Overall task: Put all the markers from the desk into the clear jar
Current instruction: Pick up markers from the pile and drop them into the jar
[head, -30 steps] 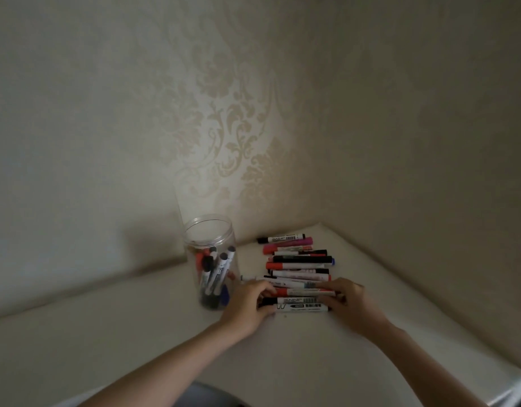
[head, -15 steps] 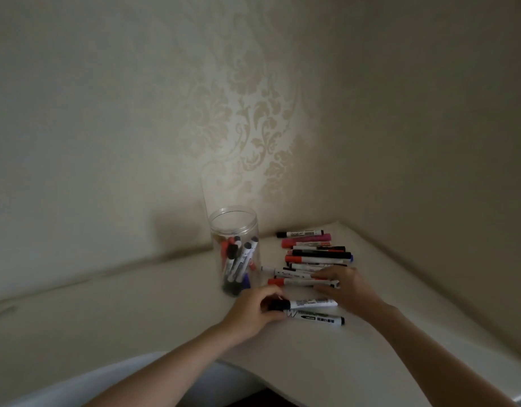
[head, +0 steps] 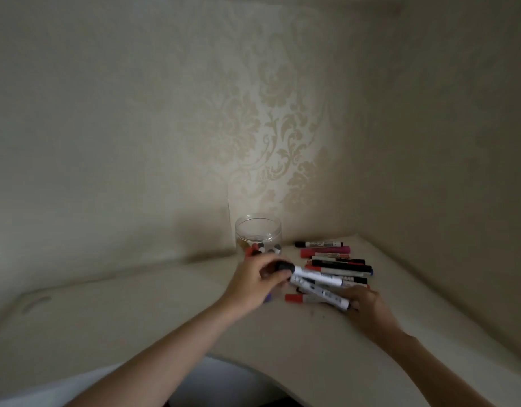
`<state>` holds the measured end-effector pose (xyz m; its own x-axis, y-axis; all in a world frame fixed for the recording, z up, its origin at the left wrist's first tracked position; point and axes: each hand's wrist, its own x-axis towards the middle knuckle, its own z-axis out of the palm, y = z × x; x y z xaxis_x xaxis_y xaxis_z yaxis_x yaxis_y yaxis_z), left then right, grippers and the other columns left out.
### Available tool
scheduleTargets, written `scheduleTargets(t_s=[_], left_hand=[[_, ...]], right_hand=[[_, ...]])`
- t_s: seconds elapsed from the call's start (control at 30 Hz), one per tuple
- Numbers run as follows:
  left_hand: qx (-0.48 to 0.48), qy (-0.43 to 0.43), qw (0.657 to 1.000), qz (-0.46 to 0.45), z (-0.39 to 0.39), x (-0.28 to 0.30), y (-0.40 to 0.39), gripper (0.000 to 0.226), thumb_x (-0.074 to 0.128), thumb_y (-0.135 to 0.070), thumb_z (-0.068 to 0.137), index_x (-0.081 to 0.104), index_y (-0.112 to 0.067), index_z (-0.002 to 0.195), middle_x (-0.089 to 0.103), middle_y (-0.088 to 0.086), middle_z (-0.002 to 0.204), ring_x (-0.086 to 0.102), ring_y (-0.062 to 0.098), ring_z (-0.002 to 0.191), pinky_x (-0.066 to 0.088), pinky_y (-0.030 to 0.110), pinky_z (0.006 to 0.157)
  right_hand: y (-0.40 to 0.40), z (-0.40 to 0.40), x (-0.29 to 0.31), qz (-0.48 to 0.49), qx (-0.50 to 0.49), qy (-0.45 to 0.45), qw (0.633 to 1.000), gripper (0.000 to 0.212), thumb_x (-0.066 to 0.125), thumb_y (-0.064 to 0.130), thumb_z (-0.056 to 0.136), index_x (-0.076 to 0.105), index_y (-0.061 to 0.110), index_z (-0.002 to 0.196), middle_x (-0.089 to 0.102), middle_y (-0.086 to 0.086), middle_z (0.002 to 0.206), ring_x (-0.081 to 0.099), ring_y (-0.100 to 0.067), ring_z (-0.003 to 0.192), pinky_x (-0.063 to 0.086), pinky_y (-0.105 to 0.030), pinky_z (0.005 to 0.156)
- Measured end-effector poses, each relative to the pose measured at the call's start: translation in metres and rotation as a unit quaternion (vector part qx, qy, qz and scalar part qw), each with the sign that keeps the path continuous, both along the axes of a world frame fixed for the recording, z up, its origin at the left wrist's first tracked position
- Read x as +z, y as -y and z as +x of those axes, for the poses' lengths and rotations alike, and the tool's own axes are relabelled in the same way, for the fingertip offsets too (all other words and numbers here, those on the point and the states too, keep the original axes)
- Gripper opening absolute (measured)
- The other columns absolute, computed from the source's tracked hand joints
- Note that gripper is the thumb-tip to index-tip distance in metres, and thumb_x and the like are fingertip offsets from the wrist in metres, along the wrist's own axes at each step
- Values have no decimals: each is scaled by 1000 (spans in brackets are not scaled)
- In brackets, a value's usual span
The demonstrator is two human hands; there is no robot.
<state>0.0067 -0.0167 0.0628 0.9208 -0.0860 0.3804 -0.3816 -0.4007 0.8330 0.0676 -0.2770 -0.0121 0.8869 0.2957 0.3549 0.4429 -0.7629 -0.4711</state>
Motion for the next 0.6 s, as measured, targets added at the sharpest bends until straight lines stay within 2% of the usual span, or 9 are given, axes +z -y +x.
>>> scheduleTargets(t_s=[0.07, 0.2, 0.23, 0.3, 0.37, 0.43, 0.47, 0.53, 0.6], left_hand=[[18, 41, 998, -44, 2, 38, -13, 33, 68, -1, 91, 73, -33, 92, 78, -10, 81, 75, 6, 73, 58, 16, 72], [90, 106, 989, -48, 7, 103, -62, 31, 68, 0, 91, 74, -30, 89, 77, -6, 82, 76, 11, 73, 62, 21, 76], [115, 109, 987, -30, 7, 113, -76, 30, 69, 0, 91, 73, -29, 87, 76, -6, 83, 77, 11, 72, 62, 20, 76], [166, 111, 979, 38, 6, 122, -100, 30, 70, -1, 89, 72, -30, 83, 75, -6, 80, 75, 4, 66, 61, 16, 71], [187, 92, 971, 121, 6, 124, -111, 25, 72, -1, 87, 72, -26, 83, 75, -5, 75, 73, 1, 60, 60, 18, 69], [176, 64, 964, 186, 10, 124, -111, 15, 71, -1, 87, 74, -16, 87, 76, 4, 77, 76, 13, 66, 61, 30, 75], [169, 57, 962, 206, 13, 124, -108, 12, 71, -1, 87, 75, -12, 89, 77, 8, 80, 76, 20, 70, 61, 36, 78], [168, 65, 952, 247, 20, 126, -99, 9, 71, -4, 87, 75, -9, 93, 77, 11, 82, 74, 27, 75, 58, 38, 79], [171, 88, 934, 301, 28, 130, -91, 10, 71, -7, 88, 75, -9, 97, 77, 9, 90, 71, 26, 84, 52, 31, 76]], right_hand=[[4, -1, 0, 10, -6, 7, 1000, 24, 75, 14, 78, 74, 14, 102, 71, -8, 101, 67, -25, 91, 54, -31, 78], [7, -2, -4, 18, -2, 15, 1000, 23, 76, 12, 76, 75, 16, 99, 69, -4, 95, 62, -13, 78, 40, -7, 67], [8, -1, -3, 26, -11, 10, 1000, 22, 76, 14, 77, 74, 17, 99, 70, -2, 97, 60, -8, 78, 38, -4, 67], [10, 3, 5, 42, -24, -25, 999, 24, 72, 17, 81, 72, 20, 105, 70, 3, 97, 61, -2, 76, 44, -8, 65], [13, 8, 22, 57, -31, -54, 996, 24, 69, 21, 84, 69, 22, 108, 71, 10, 81, 64, 0, 64, 49, -9, 57], [15, 12, 46, 66, -47, -48, 996, 16, 67, 26, 85, 70, 26, 101, 68, 13, 56, 62, 1, 50, 44, -8, 46], [15, 12, 59, 68, -54, -35, 996, 10, 66, 28, 86, 70, 28, 95, 66, 12, 51, 60, 1, 46, 42, -9, 43], [14, 10, 83, 64, -64, 7, 996, 9, 66, 30, 85, 72, 27, 90, 66, 11, 52, 59, 3, 47, 42, -11, 46], [12, 5, 105, 71, -56, 32, 995, 9, 66, 31, 85, 72, 29, 91, 69, 13, 59, 62, 6, 53, 46, -12, 50]])
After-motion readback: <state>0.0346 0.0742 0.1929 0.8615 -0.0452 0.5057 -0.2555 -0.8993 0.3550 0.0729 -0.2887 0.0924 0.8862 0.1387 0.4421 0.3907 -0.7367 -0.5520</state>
